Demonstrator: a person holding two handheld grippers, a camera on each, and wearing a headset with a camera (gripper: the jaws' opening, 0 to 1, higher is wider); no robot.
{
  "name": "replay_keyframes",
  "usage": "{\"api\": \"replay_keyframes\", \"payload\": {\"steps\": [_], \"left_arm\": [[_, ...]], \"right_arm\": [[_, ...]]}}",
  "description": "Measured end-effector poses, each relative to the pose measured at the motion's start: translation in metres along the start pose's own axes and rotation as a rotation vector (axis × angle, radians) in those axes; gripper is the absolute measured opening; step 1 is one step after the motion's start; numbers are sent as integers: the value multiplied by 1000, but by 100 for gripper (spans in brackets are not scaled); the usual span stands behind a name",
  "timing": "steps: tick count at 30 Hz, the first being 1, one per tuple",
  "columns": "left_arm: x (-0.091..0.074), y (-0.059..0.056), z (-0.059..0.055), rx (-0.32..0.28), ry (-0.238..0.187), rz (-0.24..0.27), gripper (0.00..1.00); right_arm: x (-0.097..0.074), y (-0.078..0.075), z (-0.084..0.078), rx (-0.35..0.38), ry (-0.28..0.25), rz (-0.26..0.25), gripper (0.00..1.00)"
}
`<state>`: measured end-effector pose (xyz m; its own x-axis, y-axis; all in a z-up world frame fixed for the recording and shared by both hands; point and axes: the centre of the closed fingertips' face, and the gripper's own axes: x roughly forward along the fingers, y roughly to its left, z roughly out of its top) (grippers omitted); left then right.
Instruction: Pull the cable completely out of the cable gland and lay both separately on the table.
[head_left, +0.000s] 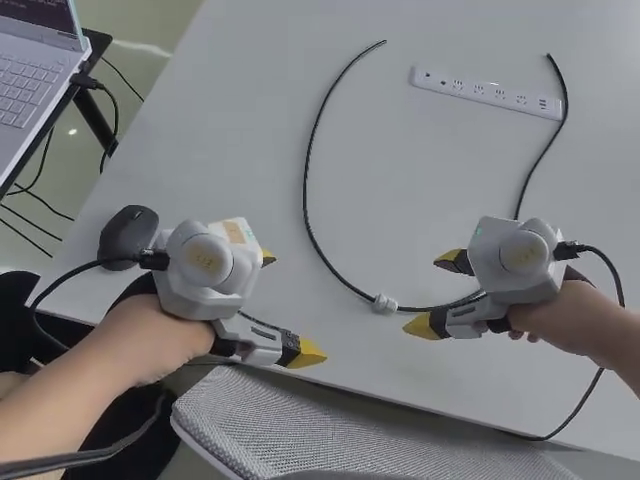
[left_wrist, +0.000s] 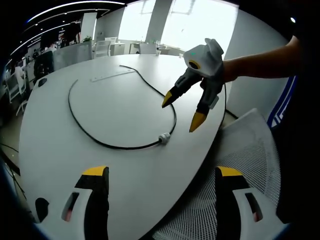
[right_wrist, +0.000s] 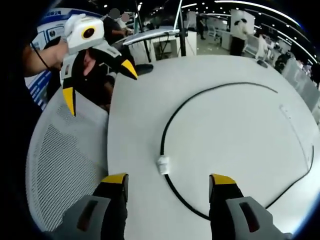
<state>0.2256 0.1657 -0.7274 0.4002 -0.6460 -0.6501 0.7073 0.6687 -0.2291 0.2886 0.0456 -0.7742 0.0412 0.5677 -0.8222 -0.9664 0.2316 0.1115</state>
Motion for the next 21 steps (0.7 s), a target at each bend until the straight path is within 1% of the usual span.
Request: {"api": "replay_keyframes", "payload": {"steps": [3, 6, 9, 13, 16, 21], "left_arm": [[1, 4, -3, 2, 8, 7, 88], [2, 5, -4, 3, 12, 9, 88], [4, 6, -4, 4, 12, 11, 88], [7, 7, -7, 17, 29, 11, 88], [8, 7, -8, 15, 37, 6, 87], [9, 7, -7, 12, 36, -1, 87]], "right_arm": [[6, -1, 0, -4, 4, 2, 61], [11, 0, 0, -5, 8, 5, 57], [16, -2, 1, -9, 8, 5, 51], [21, 1, 0, -11, 16, 19, 47], [24, 3, -1, -11, 24, 31, 45], [30, 0, -7, -27, 46, 37, 40]]}}
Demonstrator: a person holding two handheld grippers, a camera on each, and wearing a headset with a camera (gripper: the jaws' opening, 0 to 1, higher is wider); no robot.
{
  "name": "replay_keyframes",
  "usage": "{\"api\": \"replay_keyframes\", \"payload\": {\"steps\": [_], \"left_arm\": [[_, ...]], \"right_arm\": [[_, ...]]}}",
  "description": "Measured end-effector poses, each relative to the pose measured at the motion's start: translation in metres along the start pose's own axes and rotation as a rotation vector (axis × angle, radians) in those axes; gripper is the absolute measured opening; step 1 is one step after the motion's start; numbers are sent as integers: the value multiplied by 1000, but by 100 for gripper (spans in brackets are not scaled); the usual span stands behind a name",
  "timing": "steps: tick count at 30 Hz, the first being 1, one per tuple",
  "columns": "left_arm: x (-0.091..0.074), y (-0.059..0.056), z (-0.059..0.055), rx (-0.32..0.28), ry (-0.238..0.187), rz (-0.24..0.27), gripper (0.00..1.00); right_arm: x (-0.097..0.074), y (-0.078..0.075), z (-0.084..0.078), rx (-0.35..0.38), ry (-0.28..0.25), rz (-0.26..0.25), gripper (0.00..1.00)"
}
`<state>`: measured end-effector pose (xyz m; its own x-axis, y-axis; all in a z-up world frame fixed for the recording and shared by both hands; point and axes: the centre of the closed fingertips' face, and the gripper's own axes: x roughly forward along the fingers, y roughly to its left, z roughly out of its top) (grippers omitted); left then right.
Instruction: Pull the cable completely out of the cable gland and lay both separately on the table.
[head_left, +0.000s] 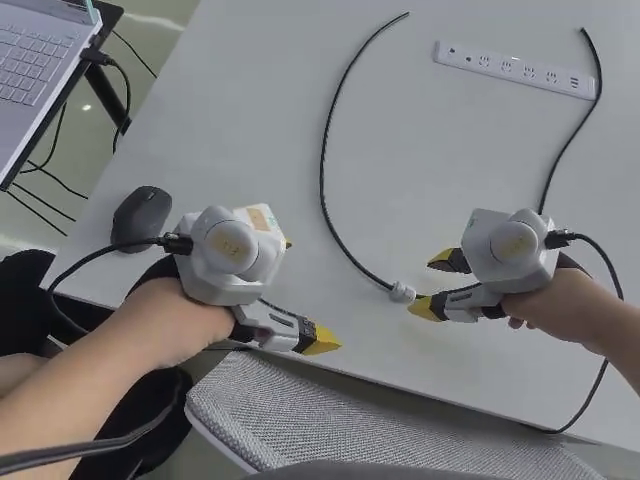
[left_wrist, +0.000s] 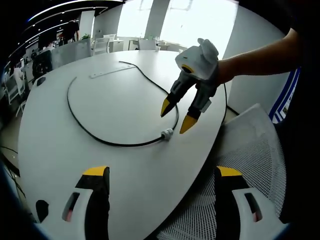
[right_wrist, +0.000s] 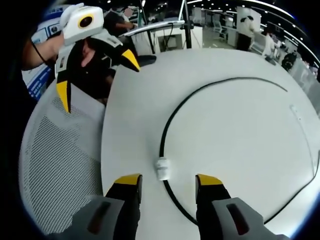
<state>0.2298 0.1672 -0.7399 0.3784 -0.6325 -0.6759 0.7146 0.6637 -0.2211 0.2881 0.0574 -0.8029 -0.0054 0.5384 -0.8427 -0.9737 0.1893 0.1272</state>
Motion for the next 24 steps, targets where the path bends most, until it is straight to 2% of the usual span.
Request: {"api": "replay_keyframes", "payload": {"steps": [5, 16, 20, 24], "left_arm": [[2, -3, 2, -13, -13, -12, 86], [1, -2, -5, -12, -5, -11, 84], [1, 0, -8, -25, 8, -2, 85], [-1, 0, -7, -23, -2, -10, 83]], "right_arm": [[5, 1, 0, -11, 10, 12, 36], [17, 5, -4, -21, 27, 31, 24], [20, 6, -7, -17, 41, 42, 16], [21, 7, -6, -20, 36, 44, 15]]}}
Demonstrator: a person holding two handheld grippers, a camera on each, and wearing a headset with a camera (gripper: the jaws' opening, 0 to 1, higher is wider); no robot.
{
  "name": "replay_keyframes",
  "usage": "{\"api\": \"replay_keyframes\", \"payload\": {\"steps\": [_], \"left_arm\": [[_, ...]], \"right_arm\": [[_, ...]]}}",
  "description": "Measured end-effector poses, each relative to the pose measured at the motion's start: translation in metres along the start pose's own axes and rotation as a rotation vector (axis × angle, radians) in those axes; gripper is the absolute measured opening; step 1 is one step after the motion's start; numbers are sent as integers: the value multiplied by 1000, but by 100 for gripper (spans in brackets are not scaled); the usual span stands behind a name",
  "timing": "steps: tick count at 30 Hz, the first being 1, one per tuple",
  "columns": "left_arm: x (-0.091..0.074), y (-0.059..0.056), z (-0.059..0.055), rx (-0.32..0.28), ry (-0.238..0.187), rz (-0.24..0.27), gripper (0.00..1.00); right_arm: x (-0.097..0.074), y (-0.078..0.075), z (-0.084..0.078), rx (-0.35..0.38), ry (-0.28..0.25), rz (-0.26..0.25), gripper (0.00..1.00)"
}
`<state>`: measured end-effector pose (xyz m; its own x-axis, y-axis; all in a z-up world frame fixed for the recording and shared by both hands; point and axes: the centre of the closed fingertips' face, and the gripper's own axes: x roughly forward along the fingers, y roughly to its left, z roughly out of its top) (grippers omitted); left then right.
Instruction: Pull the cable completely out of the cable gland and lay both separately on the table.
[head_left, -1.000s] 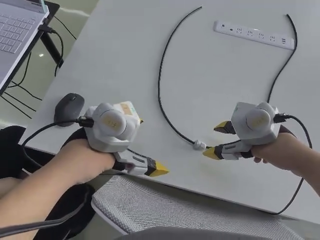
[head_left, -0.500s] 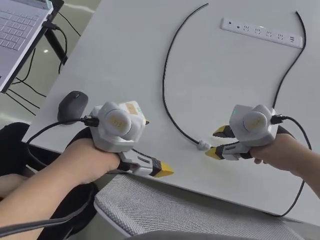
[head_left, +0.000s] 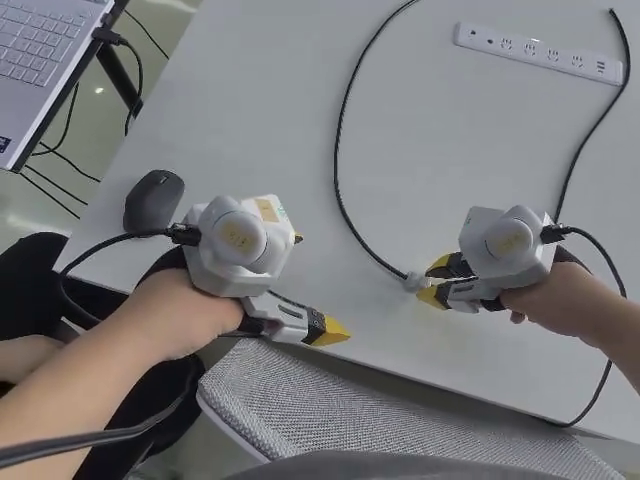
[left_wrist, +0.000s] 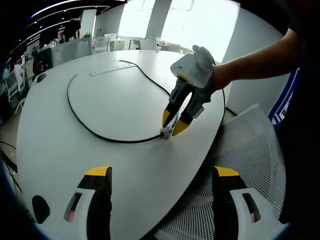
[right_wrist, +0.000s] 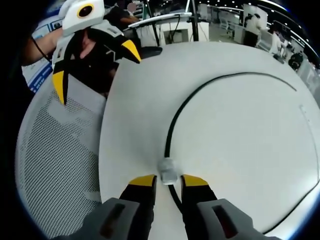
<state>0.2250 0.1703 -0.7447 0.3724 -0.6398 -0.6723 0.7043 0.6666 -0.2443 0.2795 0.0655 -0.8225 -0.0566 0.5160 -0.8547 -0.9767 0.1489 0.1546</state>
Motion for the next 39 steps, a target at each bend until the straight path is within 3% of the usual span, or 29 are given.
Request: {"api": "replay_keyframes", "payload": {"steps": [5, 8, 16, 24, 28, 35, 39], "left_arm": [[0, 1, 0, -3, -8, -2, 84], [0, 1, 1, -36, -15, -9, 84], [0, -1, 3, -5, -2, -10, 84], [-1, -3, 19, 29, -11, -17, 82], [-5, -5, 41, 57, -78, -16, 80], [-6, -9, 45, 64, -27, -15, 81], [-7, -9, 48, 90, -28, -10, 82]], "right_arm": [[1, 1, 2, -6, -4, 0, 9], [1, 1, 2, 7, -6, 2, 9], [-4, -2, 2, 19, 6, -25, 8], [-21, 3, 6, 59, -12, -30, 7], [-34, 6, 11, 54, -29, -42, 7], [-60, 11, 22, 50, -56, -60, 7], [-72, 14, 27, 23, -57, -69, 7]]}}
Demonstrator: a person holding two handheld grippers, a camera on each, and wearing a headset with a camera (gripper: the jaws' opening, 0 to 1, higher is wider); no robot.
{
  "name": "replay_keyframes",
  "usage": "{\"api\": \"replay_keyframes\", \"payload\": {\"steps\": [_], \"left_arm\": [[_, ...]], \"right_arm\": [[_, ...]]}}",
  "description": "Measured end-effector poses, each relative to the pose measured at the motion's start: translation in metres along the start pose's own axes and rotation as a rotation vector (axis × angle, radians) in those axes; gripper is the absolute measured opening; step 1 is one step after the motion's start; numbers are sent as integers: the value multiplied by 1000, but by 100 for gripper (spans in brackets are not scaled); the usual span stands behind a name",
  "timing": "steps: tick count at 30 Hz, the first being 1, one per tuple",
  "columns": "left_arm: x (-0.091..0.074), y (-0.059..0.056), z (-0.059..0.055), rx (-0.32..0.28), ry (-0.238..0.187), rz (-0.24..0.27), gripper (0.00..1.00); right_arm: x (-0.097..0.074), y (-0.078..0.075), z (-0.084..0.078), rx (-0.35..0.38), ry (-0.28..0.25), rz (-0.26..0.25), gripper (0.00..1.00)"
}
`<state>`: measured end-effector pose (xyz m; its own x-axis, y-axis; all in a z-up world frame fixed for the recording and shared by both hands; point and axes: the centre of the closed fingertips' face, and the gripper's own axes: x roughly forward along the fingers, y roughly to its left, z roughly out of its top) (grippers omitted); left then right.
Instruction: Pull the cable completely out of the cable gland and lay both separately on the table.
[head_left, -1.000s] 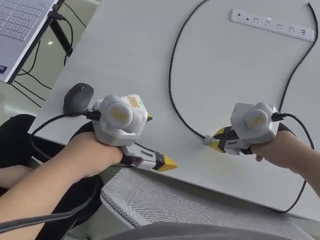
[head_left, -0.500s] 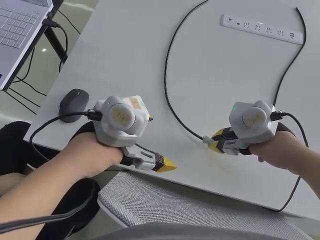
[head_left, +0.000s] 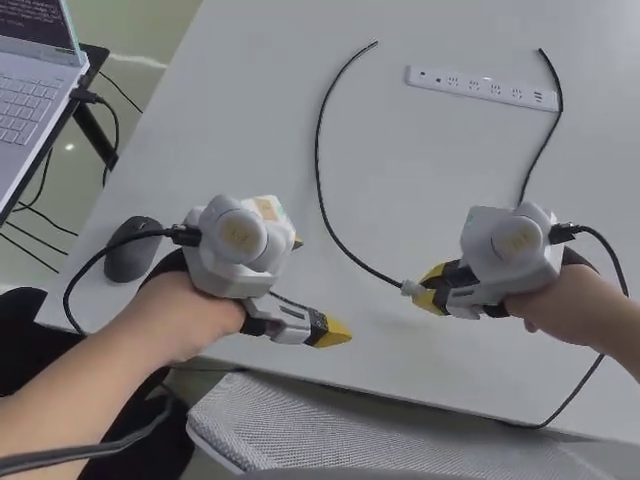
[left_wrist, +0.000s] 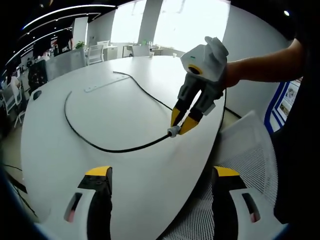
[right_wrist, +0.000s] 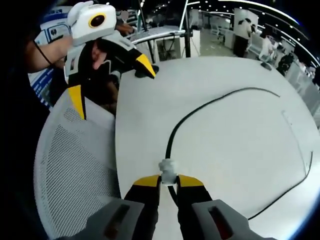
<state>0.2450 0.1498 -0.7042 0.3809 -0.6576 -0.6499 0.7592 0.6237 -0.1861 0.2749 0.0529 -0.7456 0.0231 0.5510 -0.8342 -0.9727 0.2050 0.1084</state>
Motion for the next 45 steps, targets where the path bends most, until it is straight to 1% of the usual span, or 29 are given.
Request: {"api": "replay_keyframes", "payload": {"steps": [2, 5, 7, 8, 10, 13, 15, 17, 20, 24, 26, 28, 30, 32, 34, 36, 38, 40, 43, 45], "left_arm": [[0, -1, 5, 13, -10, -2, 82], [0, -2, 10, 21, -9, -6, 82], [-1, -3, 17, 39, -21, -9, 82], [-1, -2, 19, 38, -22, -11, 81], [0, -3, 25, 44, -31, -22, 80], [2, -3, 34, 36, -41, -42, 79], [5, -5, 39, 51, -47, -48, 78], [7, -6, 42, 62, -46, -53, 78], [10, -9, 46, 86, -56, -69, 76], [14, -14, 51, 102, -76, -97, 74], [16, -18, 54, 91, -84, -118, 73], [17, -20, 56, 81, -92, -128, 73], [19, -22, 58, 90, -101, -136, 71], [19, -26, 63, 111, -123, -148, 69], [20, -29, 65, 115, -131, -162, 69], [20, -33, 67, 122, -146, -179, 67], [20, -35, 69, 108, -155, -193, 66], [20, -38, 73, 104, -188, -208, 64], [19, -42, 75, 99, -203, -231, 60], [19, -47, 76, 111, -215, -246, 58]], "right_arm": [[-7, 2, 5, -10, -7, -3, 7], [-16, 3, 13, -9, -22, -3, 7], [-20, 6, 19, -4, -35, 4, 7], [-22, 7, 22, -5, -37, 6, 7], [-26, 9, 28, -22, -39, 9, 7], [-31, 11, 35, -39, -43, 15, 7], [-34, 14, 40, -59, -40, 18, 7], [-36, 15, 42, -69, -38, 22, 7], [-41, 19, 46, -76, -42, 29, 7], [-46, 21, 48, -94, -46, 29, 7], [-48, 22, 49, -96, -48, 31, 7], [-51, 24, 49, -101, -47, 33, 7], [-54, 26, 49, -116, -40, 34, 7], [-57, 27, 48, -130, -35, 30, 7], [-60, 28, 48, -143, -32, 32, 7], [-62, 31, 49, -158, -36, 36, 7], [-64, 32, 49, -170, -40, 40, 7], [-66, 35, 50, -182, -48, 48, 7], [-69, 36, 51, -194, -57, 53, 7], [-70, 37, 51, -202, -65, 57, 7]]}}
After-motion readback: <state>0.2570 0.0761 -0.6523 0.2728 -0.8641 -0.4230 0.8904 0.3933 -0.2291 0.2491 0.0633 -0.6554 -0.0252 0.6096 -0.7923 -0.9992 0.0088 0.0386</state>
